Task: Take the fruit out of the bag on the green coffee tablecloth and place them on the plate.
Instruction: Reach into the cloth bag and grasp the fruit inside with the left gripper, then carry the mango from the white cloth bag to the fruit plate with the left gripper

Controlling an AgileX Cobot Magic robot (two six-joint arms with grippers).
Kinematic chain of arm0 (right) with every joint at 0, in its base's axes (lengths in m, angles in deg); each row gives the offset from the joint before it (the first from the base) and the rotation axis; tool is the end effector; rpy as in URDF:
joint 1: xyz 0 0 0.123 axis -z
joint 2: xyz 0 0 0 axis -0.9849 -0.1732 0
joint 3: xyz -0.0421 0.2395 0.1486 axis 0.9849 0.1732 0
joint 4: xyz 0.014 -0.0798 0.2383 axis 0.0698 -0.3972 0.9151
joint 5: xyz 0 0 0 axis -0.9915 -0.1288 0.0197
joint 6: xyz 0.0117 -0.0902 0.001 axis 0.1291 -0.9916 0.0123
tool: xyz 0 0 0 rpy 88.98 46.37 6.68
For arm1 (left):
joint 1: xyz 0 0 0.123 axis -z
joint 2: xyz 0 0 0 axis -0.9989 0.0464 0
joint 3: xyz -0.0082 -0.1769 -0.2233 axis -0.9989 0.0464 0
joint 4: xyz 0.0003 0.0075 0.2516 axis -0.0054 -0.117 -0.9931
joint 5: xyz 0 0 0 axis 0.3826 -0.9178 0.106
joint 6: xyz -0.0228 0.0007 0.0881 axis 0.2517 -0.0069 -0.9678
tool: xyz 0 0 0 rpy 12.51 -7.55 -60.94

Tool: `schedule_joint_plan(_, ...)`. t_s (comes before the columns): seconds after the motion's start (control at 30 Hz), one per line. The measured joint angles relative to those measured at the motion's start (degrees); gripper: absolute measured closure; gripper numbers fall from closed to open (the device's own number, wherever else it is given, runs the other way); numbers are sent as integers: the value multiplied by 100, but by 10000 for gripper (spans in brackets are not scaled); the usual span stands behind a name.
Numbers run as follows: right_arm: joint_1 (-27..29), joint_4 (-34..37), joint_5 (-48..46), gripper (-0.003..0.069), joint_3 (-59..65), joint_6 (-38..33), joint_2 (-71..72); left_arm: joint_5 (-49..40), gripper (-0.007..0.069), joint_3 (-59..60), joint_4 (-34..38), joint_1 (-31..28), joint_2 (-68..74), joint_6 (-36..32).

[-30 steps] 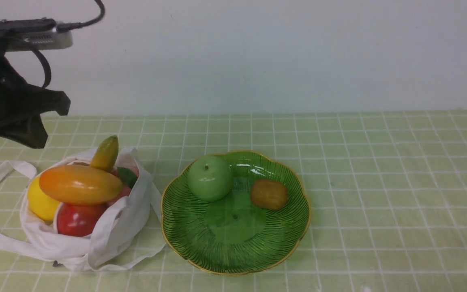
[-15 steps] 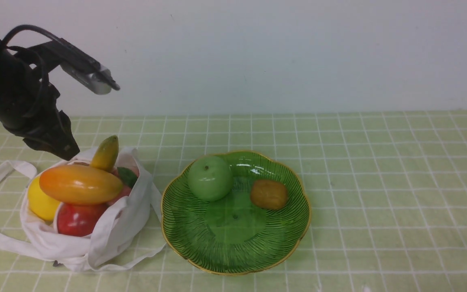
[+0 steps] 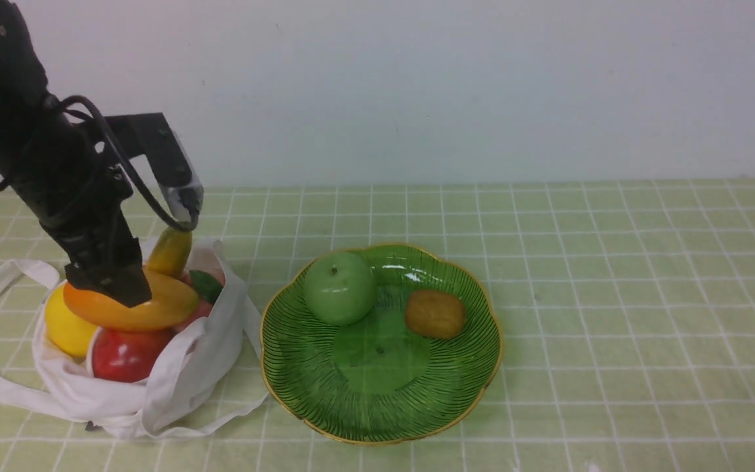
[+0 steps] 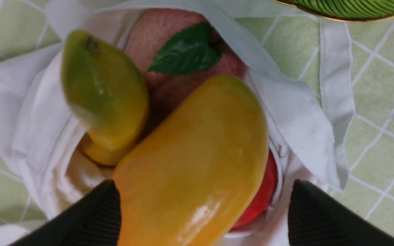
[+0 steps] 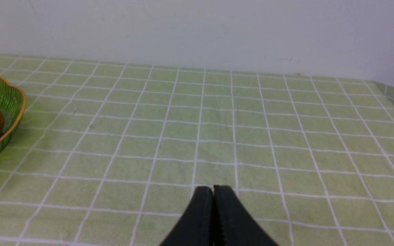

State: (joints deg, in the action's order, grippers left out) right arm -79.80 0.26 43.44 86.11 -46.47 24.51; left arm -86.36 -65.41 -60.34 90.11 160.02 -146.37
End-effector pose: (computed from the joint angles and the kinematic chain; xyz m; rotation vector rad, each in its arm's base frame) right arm 0.0520 -0.0018 0.1720 -0.0515 1.8754 -0.0674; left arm 0.3529 -0.0238 0.2759 1.5874 2.5172 0.0120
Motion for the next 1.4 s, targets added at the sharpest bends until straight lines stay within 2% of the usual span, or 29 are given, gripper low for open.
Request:
schedule_joint_plan(0.13,0,0,0,671,0,0,0,12,32,0,-294,201,211,-115)
schedule_joint_plan(0.53,0,0,0,671,0,0,0,102,36,-38,-712,261,645,-110)
schedule_joint_plan(0.7,0,0,0,671,0,0,0,102,90,-60,-751,266,676,-104)
schedule_joint_plan(0.97,0,0,0,671,0,0,0,102,95,-60,-785,266,671,330)
schedule_joint_plan(1.13,0,0,0,671,0,0,0,96,95,-50,-891,266,319,850)
schedule_joint_plan(1.27,0,0,0,671,0,0,0,96,97,-50,-764,266,-153,926)
schedule_joint_plan(1.4,0,0,0,671,0,0,0,-10,97,-50,358,592,-850,958)
